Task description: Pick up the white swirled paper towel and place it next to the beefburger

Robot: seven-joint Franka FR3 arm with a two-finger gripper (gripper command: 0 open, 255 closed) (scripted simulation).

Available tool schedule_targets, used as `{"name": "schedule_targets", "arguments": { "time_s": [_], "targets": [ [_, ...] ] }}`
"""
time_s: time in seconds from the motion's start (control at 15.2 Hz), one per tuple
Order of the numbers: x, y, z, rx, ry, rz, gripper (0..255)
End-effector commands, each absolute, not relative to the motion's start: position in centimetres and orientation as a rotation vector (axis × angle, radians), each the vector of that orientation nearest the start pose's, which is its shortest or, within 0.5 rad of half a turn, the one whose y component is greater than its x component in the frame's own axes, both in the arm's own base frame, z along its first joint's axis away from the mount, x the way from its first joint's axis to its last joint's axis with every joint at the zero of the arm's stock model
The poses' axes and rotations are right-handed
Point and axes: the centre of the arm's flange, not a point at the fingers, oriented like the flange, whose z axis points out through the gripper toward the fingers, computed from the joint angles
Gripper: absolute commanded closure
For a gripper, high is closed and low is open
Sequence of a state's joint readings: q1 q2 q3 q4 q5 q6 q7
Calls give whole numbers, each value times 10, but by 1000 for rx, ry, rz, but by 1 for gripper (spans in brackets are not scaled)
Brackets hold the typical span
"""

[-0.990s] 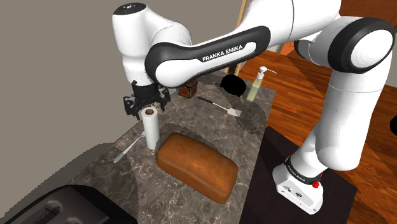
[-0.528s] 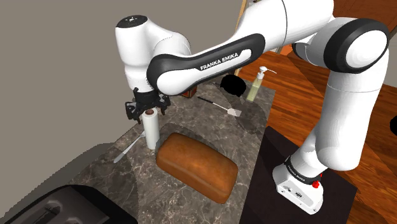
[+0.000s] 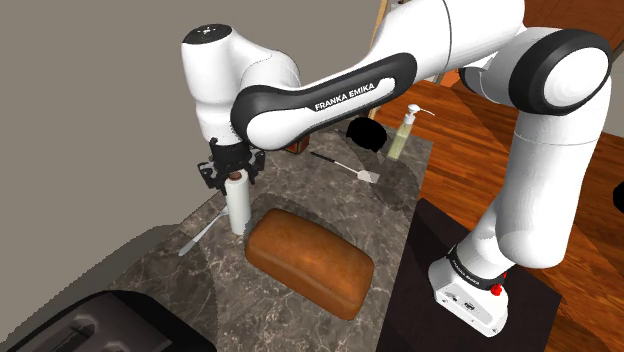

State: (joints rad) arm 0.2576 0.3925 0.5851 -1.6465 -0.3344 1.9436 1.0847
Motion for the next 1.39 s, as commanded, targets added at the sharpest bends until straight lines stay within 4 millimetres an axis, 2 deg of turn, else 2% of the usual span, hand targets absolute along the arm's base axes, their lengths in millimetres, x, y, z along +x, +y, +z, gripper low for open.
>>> {"name": "schedule_targets", "arguments": {
  "time_s": [0.0,0.33,1.32],
  "targets": [
    [480,443,415,-3205,238,-106,255],
    [480,443,415,-3205,238,-106,255],
    [480,443,494,-3205,238,-106,255]
  ]
}}
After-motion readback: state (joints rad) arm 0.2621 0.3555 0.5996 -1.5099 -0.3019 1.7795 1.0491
